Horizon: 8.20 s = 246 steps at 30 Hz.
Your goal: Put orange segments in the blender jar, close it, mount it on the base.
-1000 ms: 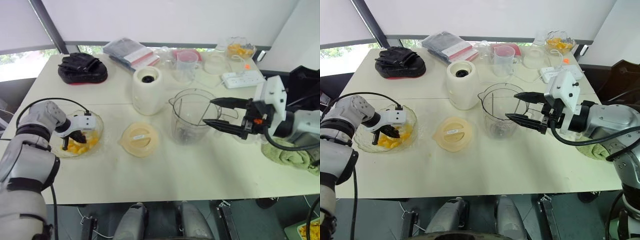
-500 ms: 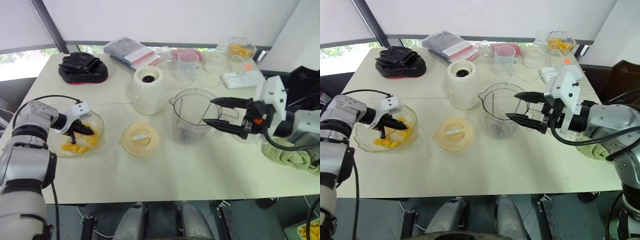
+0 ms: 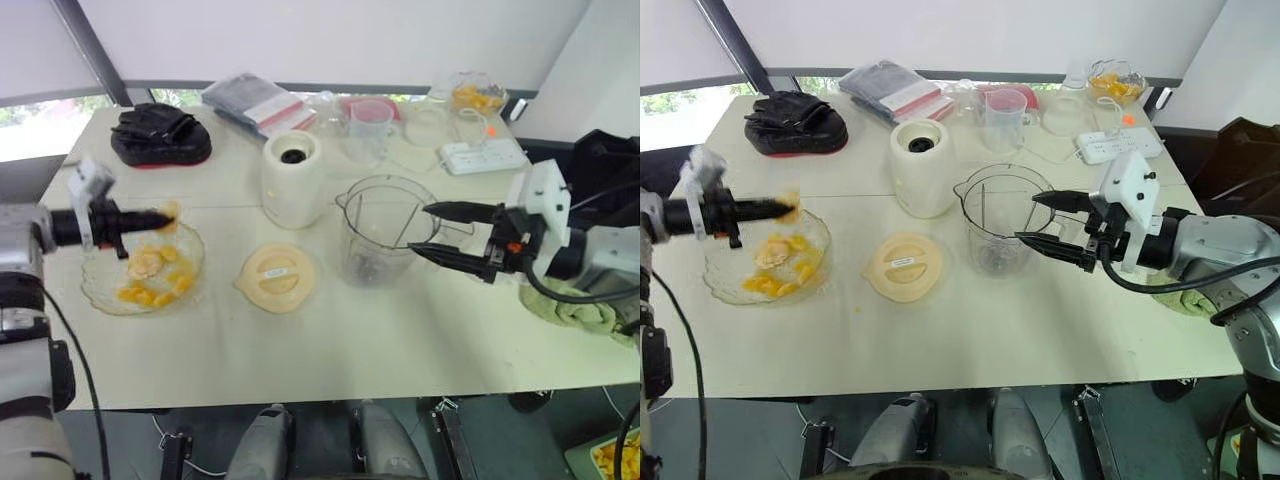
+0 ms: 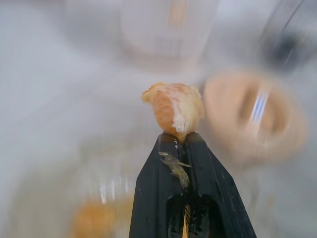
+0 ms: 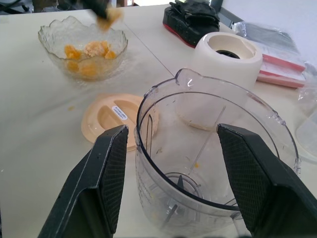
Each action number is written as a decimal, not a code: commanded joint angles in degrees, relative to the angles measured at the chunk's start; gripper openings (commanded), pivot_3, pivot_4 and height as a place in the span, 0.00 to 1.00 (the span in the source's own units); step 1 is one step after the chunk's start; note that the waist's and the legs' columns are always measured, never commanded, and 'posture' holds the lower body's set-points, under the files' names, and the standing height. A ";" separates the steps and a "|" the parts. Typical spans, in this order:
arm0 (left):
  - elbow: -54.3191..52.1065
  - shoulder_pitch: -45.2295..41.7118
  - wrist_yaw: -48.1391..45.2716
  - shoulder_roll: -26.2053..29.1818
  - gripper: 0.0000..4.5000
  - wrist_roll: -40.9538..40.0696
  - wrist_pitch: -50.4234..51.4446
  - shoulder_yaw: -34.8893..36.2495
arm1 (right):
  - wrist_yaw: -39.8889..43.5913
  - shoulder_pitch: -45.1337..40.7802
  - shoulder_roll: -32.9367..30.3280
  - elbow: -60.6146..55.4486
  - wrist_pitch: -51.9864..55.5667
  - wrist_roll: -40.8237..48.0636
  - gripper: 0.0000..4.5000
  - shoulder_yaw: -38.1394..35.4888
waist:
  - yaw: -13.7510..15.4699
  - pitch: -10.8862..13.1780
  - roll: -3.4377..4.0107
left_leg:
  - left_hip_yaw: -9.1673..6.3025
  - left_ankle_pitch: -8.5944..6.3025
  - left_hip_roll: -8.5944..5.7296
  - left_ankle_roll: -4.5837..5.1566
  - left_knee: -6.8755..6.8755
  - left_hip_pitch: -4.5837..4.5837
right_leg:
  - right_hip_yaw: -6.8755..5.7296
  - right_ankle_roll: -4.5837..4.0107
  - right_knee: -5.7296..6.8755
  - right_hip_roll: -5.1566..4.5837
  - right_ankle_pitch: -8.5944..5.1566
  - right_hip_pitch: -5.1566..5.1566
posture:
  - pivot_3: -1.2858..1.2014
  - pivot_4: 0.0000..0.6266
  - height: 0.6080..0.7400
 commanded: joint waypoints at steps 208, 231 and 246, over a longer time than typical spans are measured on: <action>-36.66 8.69 10.56 -23.38 1.00 -15.19 9.01 -18.81 | -42.01 -4.85 15.41 -3.51 -4.55 -25.09 0.01 -9.94 | 1.30 -0.53 0.75 | 0.33 0.14 0.85 -0.18 -0.92 1.28 | 0.34 -0.62 -0.50 0.95 0.59 0.86 | 0.52 0.24 1.00; -36.37 8.19 12.81 -23.60 1.00 -17.33 8.50 -13.51 | -32.68 -5.88 10.35 -5.81 -11.49 -36.56 0.01 -0.39 | 1.37 -0.51 0.71 | 0.32 0.14 0.85 -0.20 -0.92 1.24 | 0.33 -0.62 -0.60 0.94 0.59 0.85 | 0.52 0.24 1.00; -37.70 9.04 12.85 -23.33 1.00 -17.18 8.41 -14.42 | -28.50 -5.62 9.64 -4.38 -17.33 -42.63 0.01 2.00 | 1.40 -0.50 0.70 | 0.31 0.17 0.85 -0.23 -0.92 1.23 | 0.33 -0.62 -0.64 0.94 0.59 0.85 | 0.52 0.24 1.00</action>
